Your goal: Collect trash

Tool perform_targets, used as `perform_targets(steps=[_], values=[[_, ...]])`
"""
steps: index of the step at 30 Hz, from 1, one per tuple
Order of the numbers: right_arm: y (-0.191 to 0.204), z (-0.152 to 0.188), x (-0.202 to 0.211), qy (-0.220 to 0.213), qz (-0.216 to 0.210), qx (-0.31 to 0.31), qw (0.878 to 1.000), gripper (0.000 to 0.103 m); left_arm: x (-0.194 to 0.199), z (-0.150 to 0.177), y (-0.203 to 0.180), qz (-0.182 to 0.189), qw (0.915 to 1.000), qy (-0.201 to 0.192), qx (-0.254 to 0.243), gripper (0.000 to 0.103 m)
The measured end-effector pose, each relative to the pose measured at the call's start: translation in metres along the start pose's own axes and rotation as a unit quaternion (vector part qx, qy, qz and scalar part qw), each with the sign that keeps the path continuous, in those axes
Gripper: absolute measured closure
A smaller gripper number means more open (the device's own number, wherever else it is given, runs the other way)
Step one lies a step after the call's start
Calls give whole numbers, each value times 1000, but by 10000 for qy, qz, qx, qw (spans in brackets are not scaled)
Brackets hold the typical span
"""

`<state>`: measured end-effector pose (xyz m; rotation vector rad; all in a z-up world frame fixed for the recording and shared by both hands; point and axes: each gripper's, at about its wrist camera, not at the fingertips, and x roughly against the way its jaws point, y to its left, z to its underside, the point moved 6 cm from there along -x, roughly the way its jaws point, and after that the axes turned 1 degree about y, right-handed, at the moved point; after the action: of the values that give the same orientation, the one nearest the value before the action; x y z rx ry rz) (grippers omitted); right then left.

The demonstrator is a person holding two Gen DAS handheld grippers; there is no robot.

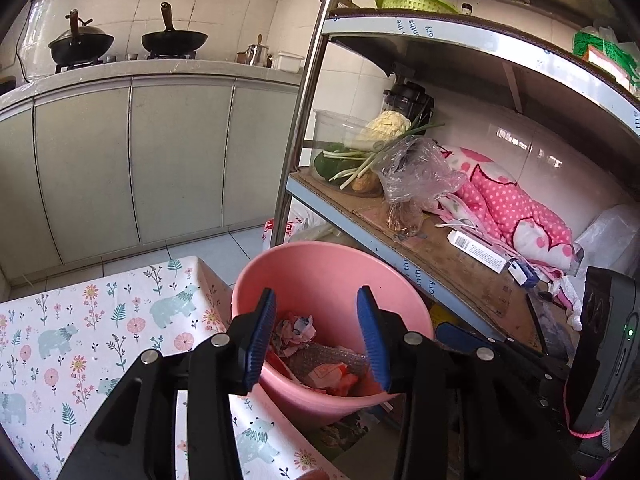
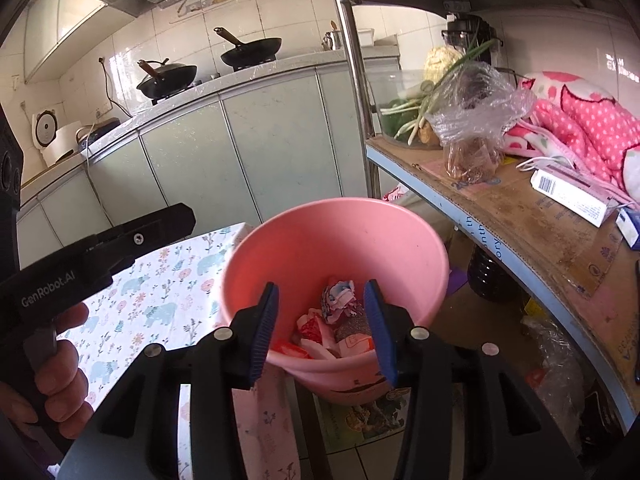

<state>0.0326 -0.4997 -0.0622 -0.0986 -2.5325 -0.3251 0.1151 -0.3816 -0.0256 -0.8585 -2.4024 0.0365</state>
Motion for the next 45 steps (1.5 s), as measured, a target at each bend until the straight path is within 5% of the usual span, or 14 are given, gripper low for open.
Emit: perform_targets(steps=[16,45], values=[[50,5,67,-370,109,404,9984,37,91,4,-8,-198,9988,-439,-59,62],[82,4,101,-552,186,713,9957,36,155,4,-10,-352,9953,-899,-93,62]])
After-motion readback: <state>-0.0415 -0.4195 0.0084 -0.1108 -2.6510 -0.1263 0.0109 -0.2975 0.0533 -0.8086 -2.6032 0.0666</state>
